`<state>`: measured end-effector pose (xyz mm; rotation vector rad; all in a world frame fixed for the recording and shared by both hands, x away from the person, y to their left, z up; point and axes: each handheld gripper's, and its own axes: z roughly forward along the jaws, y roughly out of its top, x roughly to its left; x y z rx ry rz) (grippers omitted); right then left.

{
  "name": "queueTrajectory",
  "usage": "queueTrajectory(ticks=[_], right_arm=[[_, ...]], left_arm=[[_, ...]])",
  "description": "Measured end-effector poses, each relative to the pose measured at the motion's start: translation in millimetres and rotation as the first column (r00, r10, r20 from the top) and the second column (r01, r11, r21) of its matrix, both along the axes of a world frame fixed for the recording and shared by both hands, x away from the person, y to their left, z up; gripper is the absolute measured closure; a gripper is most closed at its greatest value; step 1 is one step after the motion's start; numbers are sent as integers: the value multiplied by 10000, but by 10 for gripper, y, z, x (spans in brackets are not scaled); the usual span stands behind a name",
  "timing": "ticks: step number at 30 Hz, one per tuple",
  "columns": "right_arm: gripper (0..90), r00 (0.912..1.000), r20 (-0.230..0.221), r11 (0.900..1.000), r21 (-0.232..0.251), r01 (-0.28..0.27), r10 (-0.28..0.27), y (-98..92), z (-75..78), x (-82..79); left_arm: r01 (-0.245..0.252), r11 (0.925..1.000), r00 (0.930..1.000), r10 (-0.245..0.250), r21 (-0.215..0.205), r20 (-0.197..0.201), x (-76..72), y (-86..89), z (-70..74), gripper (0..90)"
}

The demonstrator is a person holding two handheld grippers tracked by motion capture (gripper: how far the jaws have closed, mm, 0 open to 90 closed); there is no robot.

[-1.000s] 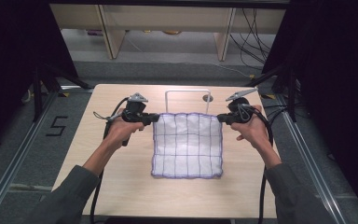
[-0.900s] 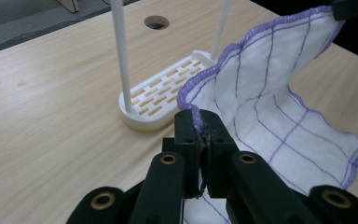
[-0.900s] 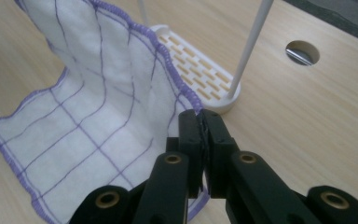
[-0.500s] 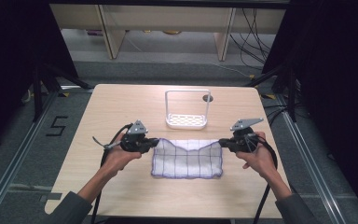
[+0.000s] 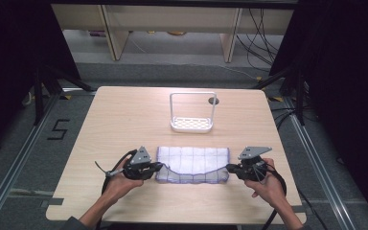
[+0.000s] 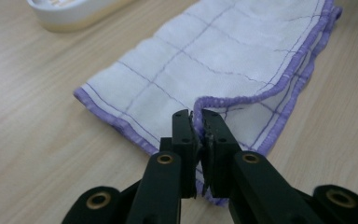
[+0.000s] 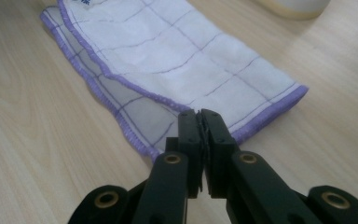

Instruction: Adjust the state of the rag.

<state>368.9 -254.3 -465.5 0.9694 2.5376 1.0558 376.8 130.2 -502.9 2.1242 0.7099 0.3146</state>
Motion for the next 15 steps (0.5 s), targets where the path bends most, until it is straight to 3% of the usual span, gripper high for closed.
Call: queueTrajectory(ticks=[2,4,6,8,10,11,13,15], right_arm=[[859,9994,-332,9999,-63,-83,81,-10,-60,-26],[857,9994,-344,10000,1,-45,45,-18,-110,-53],[835,9995,-310,9997,-234,-113,106,-42,-148,-89],[832,9999,-145,10000,-23,75,-75,-61,-182,-114],[820,9992,-348,9998,39,207,-206,-101,-167,-144],[799,9992,-347,9998,82,207,-204,-123,-157,-152],[741,9988,-260,9984,360,432,-423,-167,-120,-152],[689,9941,-308,9915,763,1057,-1036,-207,-39,-152]], left_arm=[[99,9998,9999,-98,156,-37,-28,-8,-45,832],[254,9993,9995,-249,273,-173,-65,4,-70,824],[458,9981,9989,-452,414,-151,-88,24,-83,779],[276,9996,9994,-275,14,-231,-129,29,-91,762],[261,9992,9990,-271,-290,-369,-158,46,-72,710],[306,9992,9985,-316,-243,-437,-157,71,-50,649],[-82,9973,9985,42,-724,-551,-161,111,0,544],[-372,9937,9972,301,-1060,-678,-120,165,76,449]])
